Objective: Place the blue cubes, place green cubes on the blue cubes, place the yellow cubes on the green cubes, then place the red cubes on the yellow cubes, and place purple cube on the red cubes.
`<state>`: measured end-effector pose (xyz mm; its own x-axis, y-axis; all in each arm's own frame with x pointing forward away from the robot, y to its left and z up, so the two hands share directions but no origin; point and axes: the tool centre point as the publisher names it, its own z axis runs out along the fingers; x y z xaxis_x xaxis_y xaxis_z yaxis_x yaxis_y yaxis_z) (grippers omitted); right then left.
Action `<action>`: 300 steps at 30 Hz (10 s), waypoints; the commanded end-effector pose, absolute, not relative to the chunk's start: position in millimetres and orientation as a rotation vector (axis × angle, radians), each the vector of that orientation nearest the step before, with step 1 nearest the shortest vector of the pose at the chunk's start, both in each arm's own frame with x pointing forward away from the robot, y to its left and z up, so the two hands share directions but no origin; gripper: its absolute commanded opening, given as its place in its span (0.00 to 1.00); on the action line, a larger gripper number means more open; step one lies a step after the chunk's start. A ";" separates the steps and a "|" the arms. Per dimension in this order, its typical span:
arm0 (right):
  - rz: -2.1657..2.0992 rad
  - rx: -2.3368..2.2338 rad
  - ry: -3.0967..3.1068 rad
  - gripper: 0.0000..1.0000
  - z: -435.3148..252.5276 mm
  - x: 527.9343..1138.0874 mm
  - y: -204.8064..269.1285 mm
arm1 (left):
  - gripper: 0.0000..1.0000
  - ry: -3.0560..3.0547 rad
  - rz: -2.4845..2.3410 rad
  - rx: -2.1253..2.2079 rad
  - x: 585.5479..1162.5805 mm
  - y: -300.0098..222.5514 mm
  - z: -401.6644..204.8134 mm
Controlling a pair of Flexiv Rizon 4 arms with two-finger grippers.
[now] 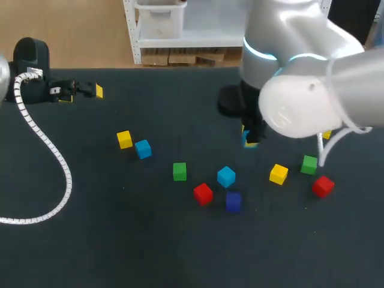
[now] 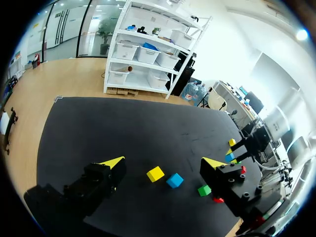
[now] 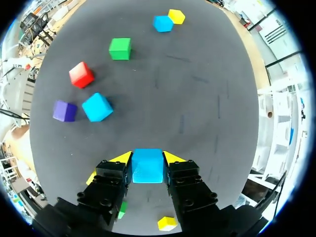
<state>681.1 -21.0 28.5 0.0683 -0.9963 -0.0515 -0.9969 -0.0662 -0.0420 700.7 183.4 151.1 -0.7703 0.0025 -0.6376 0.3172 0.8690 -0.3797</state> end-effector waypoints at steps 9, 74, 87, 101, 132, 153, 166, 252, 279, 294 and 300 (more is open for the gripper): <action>0.109 -2.260 2.234 0.00 12.1 717.4 -13.4 | 1.00 2.377 -0.634 0.232 700.5 184.4 150.2; 0.108 -2.371 1.955 1.00 35.5 587.8 10.1 | 1.00 2.377 -0.634 0.232 700.5 184.4 150.2; 0.002 -2.467 1.657 1.00 12.5 588.1 11.7 | 1.00 2.377 -0.634 0.232 700.5 184.4 150.2; 0.038 -2.571 1.546 0.83 14.4 611.8 26.7 | 1.00 2.377 -0.634 0.232 700.5 184.4 150.2; 0.063 -2.680 1.500 0.13 -6.1 625.3 33.1 | 1.00 2.377 -0.634 0.232 700.5 184.4 150.2; 0.026 -2.336 2.120 0.00 3.4 688.4 52.8 | 1.00 2.377 -0.634 0.232 700.5 184.4 150.2; 0.016 -2.143 2.407 0.00 -0.9 722.1 41.7 | 1.00 2.377 -0.634 0.232 700.5 184.4 150.2; 0.074 -2.145 2.319 0.46 -0.7 732.4 22.3 | 1.00 2.377 -0.634 0.232 700.5 184.4 150.2; 0.068 -2.122 2.355 0.30 -1.8 733.8 18.7 | 1.00 2.377 -0.634 0.232 700.5 184.4 150.2; 0.077 -2.124 2.357 0.38 -3.4 733.6 15.7 | 1.00 2.377 -0.634 0.232 700.5 184.4 150.2; 0.075 -2.134 2.334 1.00 -3.5 733.4 15.9 | 1.00 2.377 -0.634 0.232 700.5 184.4 150.2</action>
